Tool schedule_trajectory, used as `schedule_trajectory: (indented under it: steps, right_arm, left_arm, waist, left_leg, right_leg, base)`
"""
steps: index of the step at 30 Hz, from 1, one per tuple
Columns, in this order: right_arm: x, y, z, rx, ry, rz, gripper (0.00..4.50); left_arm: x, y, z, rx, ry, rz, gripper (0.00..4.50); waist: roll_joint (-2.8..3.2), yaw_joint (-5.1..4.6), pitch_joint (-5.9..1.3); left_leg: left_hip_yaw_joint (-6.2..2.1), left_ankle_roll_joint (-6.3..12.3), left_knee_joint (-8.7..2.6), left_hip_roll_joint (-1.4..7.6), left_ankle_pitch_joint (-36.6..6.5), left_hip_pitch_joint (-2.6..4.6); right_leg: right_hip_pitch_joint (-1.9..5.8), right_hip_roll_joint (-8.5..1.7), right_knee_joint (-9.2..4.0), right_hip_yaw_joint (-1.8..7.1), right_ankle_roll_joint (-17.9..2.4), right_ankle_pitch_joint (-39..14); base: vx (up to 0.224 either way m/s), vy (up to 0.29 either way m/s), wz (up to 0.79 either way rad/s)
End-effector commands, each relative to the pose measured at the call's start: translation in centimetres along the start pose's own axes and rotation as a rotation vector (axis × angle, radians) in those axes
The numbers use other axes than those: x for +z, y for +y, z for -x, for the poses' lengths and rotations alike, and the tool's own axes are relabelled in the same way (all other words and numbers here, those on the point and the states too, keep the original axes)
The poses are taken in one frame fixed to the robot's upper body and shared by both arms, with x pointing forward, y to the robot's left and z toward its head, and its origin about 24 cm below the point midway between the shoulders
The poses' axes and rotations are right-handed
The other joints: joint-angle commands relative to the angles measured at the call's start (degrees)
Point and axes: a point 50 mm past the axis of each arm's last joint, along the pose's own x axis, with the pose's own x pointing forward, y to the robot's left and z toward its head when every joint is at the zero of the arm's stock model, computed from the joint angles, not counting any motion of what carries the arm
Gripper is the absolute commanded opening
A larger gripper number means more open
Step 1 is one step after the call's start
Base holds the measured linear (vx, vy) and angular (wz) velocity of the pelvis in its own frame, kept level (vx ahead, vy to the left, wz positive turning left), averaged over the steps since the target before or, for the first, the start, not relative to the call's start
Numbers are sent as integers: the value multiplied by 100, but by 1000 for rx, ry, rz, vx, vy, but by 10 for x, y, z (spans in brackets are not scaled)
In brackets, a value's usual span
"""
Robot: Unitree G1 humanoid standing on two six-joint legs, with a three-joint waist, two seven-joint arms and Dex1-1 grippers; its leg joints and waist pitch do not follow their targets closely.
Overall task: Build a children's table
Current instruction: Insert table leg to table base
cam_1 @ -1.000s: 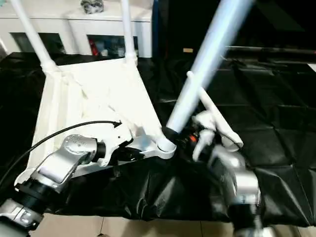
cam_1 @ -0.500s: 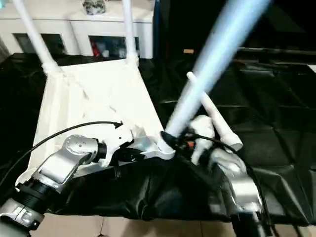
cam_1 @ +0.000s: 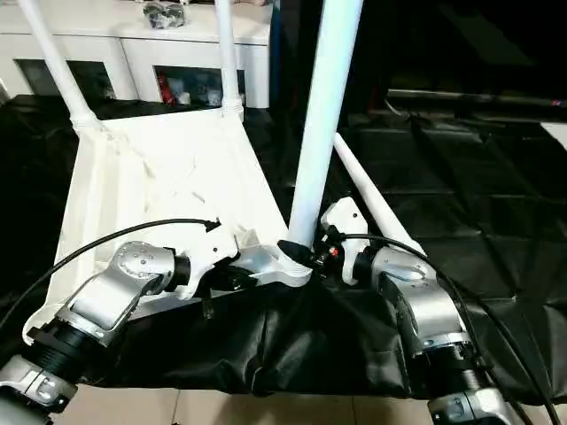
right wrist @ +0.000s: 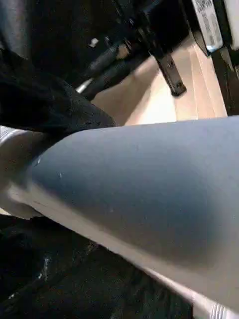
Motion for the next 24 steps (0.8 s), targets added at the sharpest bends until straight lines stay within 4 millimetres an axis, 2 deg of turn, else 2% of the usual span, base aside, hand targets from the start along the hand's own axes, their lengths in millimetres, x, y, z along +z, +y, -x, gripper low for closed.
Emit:
schedule_trajectory:
  steps: [1,5,6,9,14,15,17,19,20,21,23,24]
  right_arm:
    - [-42,15,-1,119,178,-72,188]
    - [-43,15,0,149,188,-59,188]
    - [-43,15,1,167,189,-53,188]
    - [-43,14,1,192,191,-34,188]
    - [-40,6,-4,115,160,-33,188]
    - [-38,-1,-8,29,142,-42,188]
    - [-38,-4,-9,-4,137,-46,188]
    - [-39,-13,-15,-144,131,-69,188]
    - [-39,-17,-22,-246,120,-91,188]
    - [-39,-17,-22,-246,120,-91,188]
    - [-39,-18,-28,-289,113,-106,188]
    - [-38,-19,-40,-374,110,-134,188]
  left_arm:
    - [19,-7,-1,-91,-67,-95,0]
    - [21,-10,0,-128,-70,-116,0]
    - [21,-10,0,-137,-65,-125,0]
    - [23,-10,1,-145,-66,-137,0]
    - [26,-3,3,-77,-57,-107,0]
    - [27,1,3,-21,-51,-84,0]
    - [28,3,3,-1,-50,-76,0]
    - [32,6,1,81,-59,-22,0]
    - [36,7,-1,146,-65,39,0]
    - [36,7,-1,146,-65,39,0]
    - [38,7,-3,182,-66,67,0]
    - [43,5,-10,248,-63,114,0]
  waist:
    - [14,21,-268]
    - [1,24,-275]
    - [20,29,-278]
    - [21,23,-276]
    - [29,17,-268]
    - [22,10,-255]
    - [27,-15,-237]
    - [46,-50,-212]
    - [63,-68,-209]
    - [44,-124,-206]
    - [35,-167,-209]
    - [103,-204,-212]
  left_leg:
    - [-6,270,-435,141,-1018,95]
    - [-3,335,-429,147,-909,99]
    - [-4,349,-429,147,-894,101]
    - [-1,363,-429,147,-903,102]
    - [0,333,-442,153,-988,113]
    - [-2,297,-455,149,-1095,106]
    - [-6,179,-483,151,-1294,110]
    - [-26,8,-525,146,-1580,98]
    - [-32,-41,-533,145,-1638,96]
    - [-45,-140,-545,140,-1702,81]
    - [-65,-152,-554,122,-1816,57]
    - [-67,-193,-562,138,-1883,61]
  right_leg:
    - [197,-162,-372,73,-1528,88]
    - [210,-160,-353,68,-1593,297]
    - [210,-164,-349,65,-1622,330]
    - [215,-157,-352,62,-1670,369]
    - [203,-157,-354,59,-1716,274]
    - [205,-159,-371,59,-1704,106]
    - [193,-172,-401,62,-1662,-240]
    - [174,-174,-439,61,-1505,-805]
    - [168,-175,-445,59,-1478,-908]
    - [159,-184,-456,55,-1432,-1079]
    - [168,-178,-494,34,-1274,-1375]
    - [135,-178,-476,46,-1286,-1318]
  base:
    - [0,0,0]
    - [0,0,0]
    - [0,0,0]
    - [0,0,0]
    - [0,0,0]
    - [0,0,0]
    - [0,0,0]
    - [0,0,0]
    - [0,0,0]
    - [0,0,0]
    - [0,0,0]
    - [0,0,0]
